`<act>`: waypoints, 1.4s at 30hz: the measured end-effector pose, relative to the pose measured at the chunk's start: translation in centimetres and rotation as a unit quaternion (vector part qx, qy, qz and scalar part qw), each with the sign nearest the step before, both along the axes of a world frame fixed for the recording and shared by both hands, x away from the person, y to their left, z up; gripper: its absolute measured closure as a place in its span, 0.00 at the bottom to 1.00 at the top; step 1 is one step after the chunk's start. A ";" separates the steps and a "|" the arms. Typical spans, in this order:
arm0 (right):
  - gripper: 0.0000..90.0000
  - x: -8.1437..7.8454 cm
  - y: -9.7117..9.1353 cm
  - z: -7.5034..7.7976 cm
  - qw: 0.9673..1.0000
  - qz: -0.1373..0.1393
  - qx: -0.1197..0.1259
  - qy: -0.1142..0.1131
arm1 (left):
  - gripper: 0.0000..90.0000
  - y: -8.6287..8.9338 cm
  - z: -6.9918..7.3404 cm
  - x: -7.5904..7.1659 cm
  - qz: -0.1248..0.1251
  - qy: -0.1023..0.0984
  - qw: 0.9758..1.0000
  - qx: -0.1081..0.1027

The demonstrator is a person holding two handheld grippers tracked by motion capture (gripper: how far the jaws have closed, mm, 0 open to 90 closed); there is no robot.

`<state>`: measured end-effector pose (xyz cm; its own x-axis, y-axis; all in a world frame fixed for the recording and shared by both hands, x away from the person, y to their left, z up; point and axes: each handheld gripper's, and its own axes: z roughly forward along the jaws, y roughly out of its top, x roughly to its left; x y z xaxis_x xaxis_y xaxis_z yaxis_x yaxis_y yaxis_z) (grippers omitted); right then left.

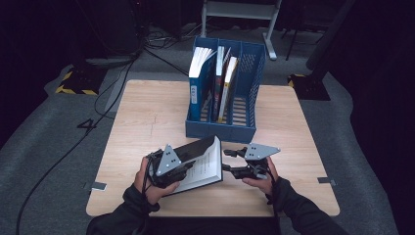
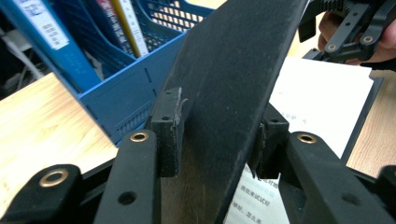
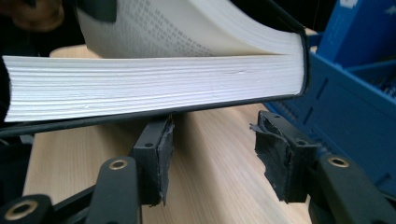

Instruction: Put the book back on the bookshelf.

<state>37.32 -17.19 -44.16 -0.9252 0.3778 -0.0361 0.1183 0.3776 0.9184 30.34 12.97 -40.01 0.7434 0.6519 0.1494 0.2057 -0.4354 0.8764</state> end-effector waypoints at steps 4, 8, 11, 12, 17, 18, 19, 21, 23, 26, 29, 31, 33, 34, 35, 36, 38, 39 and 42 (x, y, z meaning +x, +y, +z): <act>0.53 0.0 0.8 0.7 1.000 0.006 0.020 0.002 | 0.62 0.9 -0.2 -0.6 0.010 0.011 1.000 -0.015; 0.53 0.1 1.4 1.2 1.000 0.010 0.026 -0.004 | 0.58 1.0 -0.6 -1.0 0.018 0.014 1.000 -0.012; 0.53 0.1 1.6 1.3 1.000 0.012 0.029 -0.003 | 0.57 0.9 -0.9 -1.2 0.022 0.015 1.000 -0.014; 0.53 0.1 1.7 1.5 1.000 0.011 0.027 -0.006 | 0.58 0.7 -1.1 -1.2 0.017 0.011 1.000 -0.012; 0.52 0.1 1.4 1.6 1.000 0.017 0.023 -0.006 | 0.58 0.8 -1.4 -0.5 0.003 0.017 0.998 -0.055; 0.52 0.0 1.3 1.7 1.000 0.014 0.023 -0.010 | 0.58 0.9 -1.4 -0.2 -0.004 0.016 0.998 -0.065; 0.52 -0.1 1.2 1.9 1.000 0.011 0.025 -0.015 | 0.58 0.8 -1.4 -0.1 -0.008 0.016 0.997 -0.072; 0.52 -0.1 0.8 2.3 0.999 0.006 0.028 -0.019 | 0.59 0.6 -1.4 0.3 -0.020 0.015 0.996 -0.086; 0.52 -0.2 0.2 2.6 0.999 0.002 0.034 -0.023 | 0.59 0.2 -1.4 0.7 -0.036 0.014 0.995 -0.093; 0.51 -0.4 -0.7 3.3 0.999 -0.006 0.037 -0.037 | 0.58 -0.1 -1.5 1.5 -0.055 0.019 0.991 -0.119; 0.51 -0.5 -1.5 3.9 0.998 -0.017 0.047 -0.045 | 0.58 -0.6 -1.6 2.3 -0.078 0.024 0.987 -0.136; 0.51 -0.3 -2.0 4.3 0.997 -0.021 0.052 -0.048 | 0.58 -1.0 -1.6 2.8 -0.089 0.024 0.986 -0.140; 0.51 -0.3 -2.5 4.6 0.997 -0.025 0.055 -0.052 | 0.58 -1.2 -1.7 3.1 -0.096 0.025 0.985 -0.141; 0.51 -0.3 -2.5 4.6 0.997 -0.025 0.055 -0.052 | 0.58 -1.4 -1.7 3.3 -0.100 0.024 0.985 -0.141; 0.51 -0.2 -2.8 4.8 0.996 -0.030 0.053 -0.059 | 0.58 -1.6 -1.7 3.5 -0.106 0.026 0.984 -0.142; 0.51 -0.2 -3.0 5.0 0.996 -0.032 0.052 -0.062 | 0.58 -1.7 -1.7 3.8 -0.110 0.028 0.983 -0.144; 0.52 -0.2 -3.3 5.1 0.996 -0.037 0.054 -0.065 | 0.58 -2.0 -1.7 4.3 -0.121 0.031 0.981 -0.149; 0.52 -0.2 -3.4 5.3 0.996 -0.038 0.055 -0.066 | 0.58 -2.3 -1.7 4.7 -0.132 0.032 0.980 -0.144; 0.52 -0.1 -3.6 5.5 0.995 -0.042 0.053 -0.072 | 0.58 -2.7 -1.8 5.0 -0.139 0.033 0.979 -0.144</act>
<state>37.17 -20.82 -38.64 -0.8782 0.4627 -0.1215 0.0102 0.2719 0.9623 35.37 10.26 -41.80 0.8997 0.4315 -0.0658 0.1755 -0.2196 0.9597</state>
